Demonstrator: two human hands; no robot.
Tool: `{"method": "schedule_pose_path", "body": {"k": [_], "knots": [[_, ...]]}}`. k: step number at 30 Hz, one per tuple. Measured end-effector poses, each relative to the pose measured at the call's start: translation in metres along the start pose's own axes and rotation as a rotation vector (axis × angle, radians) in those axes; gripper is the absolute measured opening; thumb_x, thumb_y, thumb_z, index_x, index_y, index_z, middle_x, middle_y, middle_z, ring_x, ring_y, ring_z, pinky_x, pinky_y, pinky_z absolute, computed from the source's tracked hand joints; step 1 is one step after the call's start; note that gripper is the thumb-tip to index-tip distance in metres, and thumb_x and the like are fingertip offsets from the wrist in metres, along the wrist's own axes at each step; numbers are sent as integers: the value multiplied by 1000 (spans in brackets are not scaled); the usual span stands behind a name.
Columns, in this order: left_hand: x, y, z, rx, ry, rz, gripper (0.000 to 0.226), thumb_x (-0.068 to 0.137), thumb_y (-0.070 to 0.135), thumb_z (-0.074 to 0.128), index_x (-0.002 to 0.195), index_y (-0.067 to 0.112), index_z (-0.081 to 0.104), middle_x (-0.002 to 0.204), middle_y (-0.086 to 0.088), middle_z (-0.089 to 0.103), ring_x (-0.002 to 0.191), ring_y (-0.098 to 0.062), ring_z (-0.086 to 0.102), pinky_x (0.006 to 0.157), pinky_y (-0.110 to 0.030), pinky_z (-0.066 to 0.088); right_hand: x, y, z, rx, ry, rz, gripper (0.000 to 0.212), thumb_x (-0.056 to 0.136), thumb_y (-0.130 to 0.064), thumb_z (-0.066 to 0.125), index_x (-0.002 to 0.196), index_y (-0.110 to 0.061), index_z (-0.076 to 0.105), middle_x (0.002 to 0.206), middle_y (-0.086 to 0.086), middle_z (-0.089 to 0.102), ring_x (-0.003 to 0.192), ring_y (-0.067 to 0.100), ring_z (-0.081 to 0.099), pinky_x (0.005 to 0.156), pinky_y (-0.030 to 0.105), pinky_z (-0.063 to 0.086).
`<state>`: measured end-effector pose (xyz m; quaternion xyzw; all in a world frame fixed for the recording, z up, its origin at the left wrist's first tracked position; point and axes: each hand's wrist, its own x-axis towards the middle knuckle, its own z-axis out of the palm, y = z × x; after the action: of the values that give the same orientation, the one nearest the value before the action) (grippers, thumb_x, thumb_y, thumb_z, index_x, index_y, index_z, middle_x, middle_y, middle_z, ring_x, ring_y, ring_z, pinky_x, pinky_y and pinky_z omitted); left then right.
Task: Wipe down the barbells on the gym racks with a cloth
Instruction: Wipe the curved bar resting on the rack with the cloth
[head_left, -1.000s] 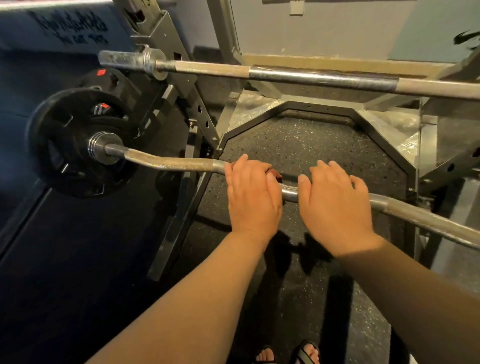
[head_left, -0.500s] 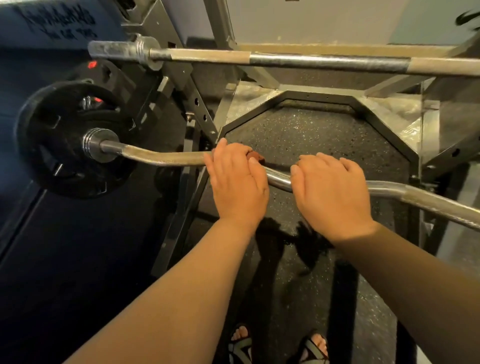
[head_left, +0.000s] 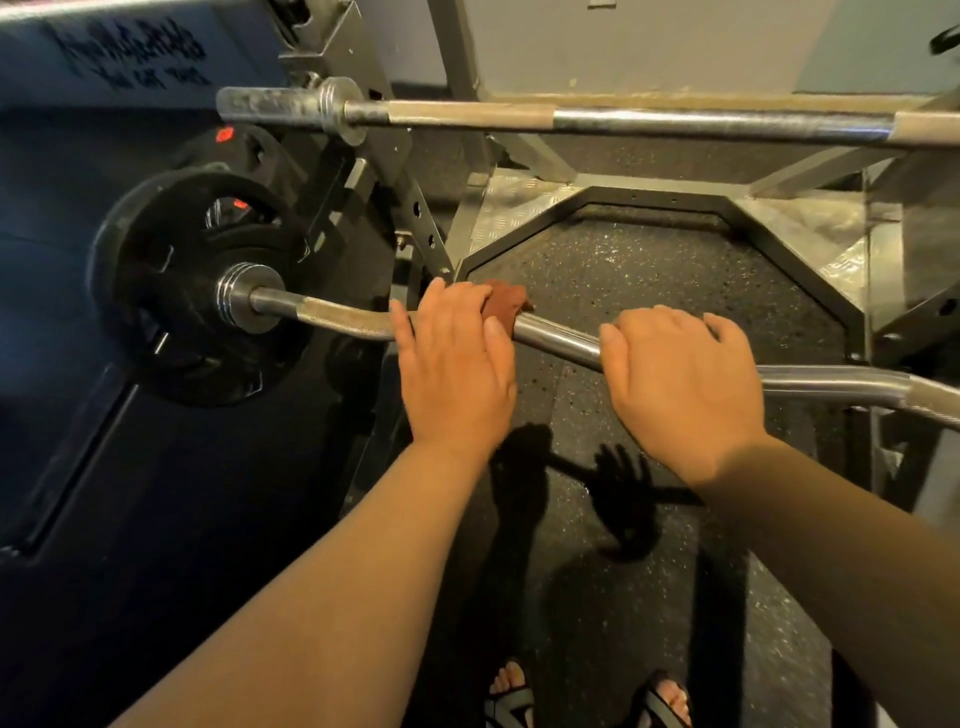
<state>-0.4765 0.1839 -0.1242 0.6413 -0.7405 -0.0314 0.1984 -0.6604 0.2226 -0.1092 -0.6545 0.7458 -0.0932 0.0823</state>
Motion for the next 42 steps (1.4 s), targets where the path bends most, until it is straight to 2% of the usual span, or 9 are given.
{"method": "schedule_pose_path", "body": {"k": [3, 9, 13, 17, 24, 27, 31, 37, 42], "knots": [[1, 38, 9, -39, 12, -112, 41, 102, 32, 25, 125, 18, 55, 135, -1, 54, 150, -26, 26, 127, -52, 4, 2, -5, 1, 4, 12, 39, 42, 108, -38, 27, 94, -25, 64, 93, -6, 66, 98, 20, 62, 107, 49, 38], [8, 22, -1, 48, -109, 281, 31, 105, 35, 31, 119, 28, 58, 117, 12, 58, 129, -14, 48, 125, -52, 7, 2, -9, 0, -33, -27, 48, 44, 105, -40, 21, 93, -28, 61, 87, -10, 61, 90, 19, 60, 104, 48, 40], [16, -10, -14, 36, 15, -32, 29, 105, 35, 32, 111, 31, 60, 103, 15, 54, 116, -12, 53, 125, -54, 8, 3, -9, -1, -69, -58, 47, 47, 103, -41, 11, 90, -31, 56, 82, -12, 54, 79, 14, 46, 107, 47, 39], [13, 18, -4, -29, 58, -158, 28, 101, 29, 36, 114, 20, 60, 116, 1, 59, 137, -26, 43, 125, -53, 2, 5, -9, 3, -56, -6, 70, 46, 105, -40, 18, 90, -28, 60, 81, -12, 55, 79, 16, 51, 109, 48, 37], [12, -14, -9, 5, -56, 204, 28, 103, 30, 39, 128, 29, 51, 128, 10, 54, 137, -17, 44, 126, -53, 8, 7, -10, -2, -138, -56, 81, 52, 102, -40, 10, 88, -26, 58, 75, -9, 54, 72, 21, 49, 103, 48, 39], [13, -23, -13, 47, -20, 93, 31, 103, 31, 35, 128, 25, 51, 129, 6, 55, 141, -20, 40, 126, -53, 5, 10, -11, -3, -99, -81, 151, 51, 107, -40, 16, 96, -22, 62, 92, 0, 67, 92, 28, 63, 114, 57, 30], [13, 10, -3, -41, -4, -84, 30, 103, 28, 38, 127, 19, 55, 136, 0, 55, 147, -26, 33, 126, -54, 2, 27, -41, 10, -82, -61, 106, 56, 107, -44, 12, 111, -19, 62, 110, 3, 67, 108, 29, 62, 116, 62, 27], [14, -47, -19, 111, -72, 189, 37, 106, 34, 32, 140, 25, 46, 140, 7, 51, 146, -19, 34, 126, -53, 3, 38, -53, 17, -107, -44, 52, 54, 107, -41, 14, 112, -19, 63, 109, 4, 68, 104, 32, 62, 110, 57, 35], [10, -27, -9, -22, 48, -69, 31, 105, 28, 33, 129, 20, 51, 137, 1, 53, 150, -26, 27, 126, -54, 4, 36, -56, 19, -91, 6, 35, 52, 107, -40, 16, 106, -20, 64, 103, 1, 68, 102, 28, 61, 113, 54, 34]]}}
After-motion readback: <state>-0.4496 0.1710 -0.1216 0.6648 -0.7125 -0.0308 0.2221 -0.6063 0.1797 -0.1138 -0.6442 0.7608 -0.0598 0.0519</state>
